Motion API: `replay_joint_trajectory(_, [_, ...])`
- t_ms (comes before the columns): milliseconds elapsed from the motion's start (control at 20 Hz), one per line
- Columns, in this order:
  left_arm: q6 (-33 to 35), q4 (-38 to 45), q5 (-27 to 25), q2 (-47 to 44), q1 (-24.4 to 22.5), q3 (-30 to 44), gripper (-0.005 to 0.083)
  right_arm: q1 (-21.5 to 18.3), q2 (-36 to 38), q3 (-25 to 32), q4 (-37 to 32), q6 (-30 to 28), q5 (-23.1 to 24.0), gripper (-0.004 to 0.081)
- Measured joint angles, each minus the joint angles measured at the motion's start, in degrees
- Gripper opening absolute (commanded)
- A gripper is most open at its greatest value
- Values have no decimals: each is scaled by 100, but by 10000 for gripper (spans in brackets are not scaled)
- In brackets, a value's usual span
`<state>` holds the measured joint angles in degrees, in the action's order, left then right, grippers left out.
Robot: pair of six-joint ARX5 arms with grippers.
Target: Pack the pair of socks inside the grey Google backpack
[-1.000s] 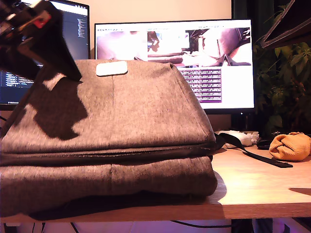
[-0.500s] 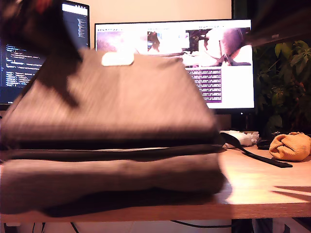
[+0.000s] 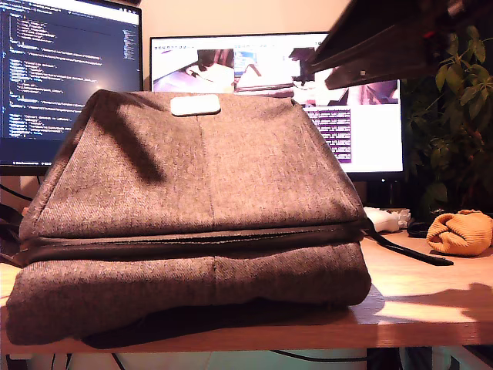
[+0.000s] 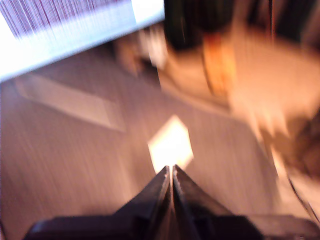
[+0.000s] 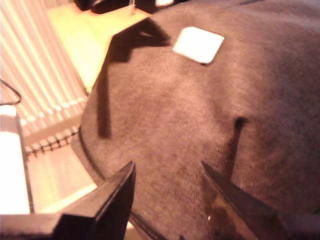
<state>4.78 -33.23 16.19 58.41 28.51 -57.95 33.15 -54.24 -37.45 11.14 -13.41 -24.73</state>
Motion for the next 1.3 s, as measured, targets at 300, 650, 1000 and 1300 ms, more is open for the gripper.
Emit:
replay_joint_trajectory(300, [-616, -859, -278, 232, 0, 0, 791, -4, 0, 0, -70, -11, 282, 358])
replay_joint_trajectory(650, [-994, -879, 20, 767, 131, 0, 791, -4, 0, 0, -81, -13, 435, 351])
replay_joint_trajectory(1000, [-1235, -1005, -892, 1005, 479, -7, 791, -4, 0, 0, -85, -13, 435, 351])
replay_joint_trajectory(1300, [-1784, -1012, -1198, 1375, 525, -7, 767, -4, 0, 0, -85, -13, 435, 351])
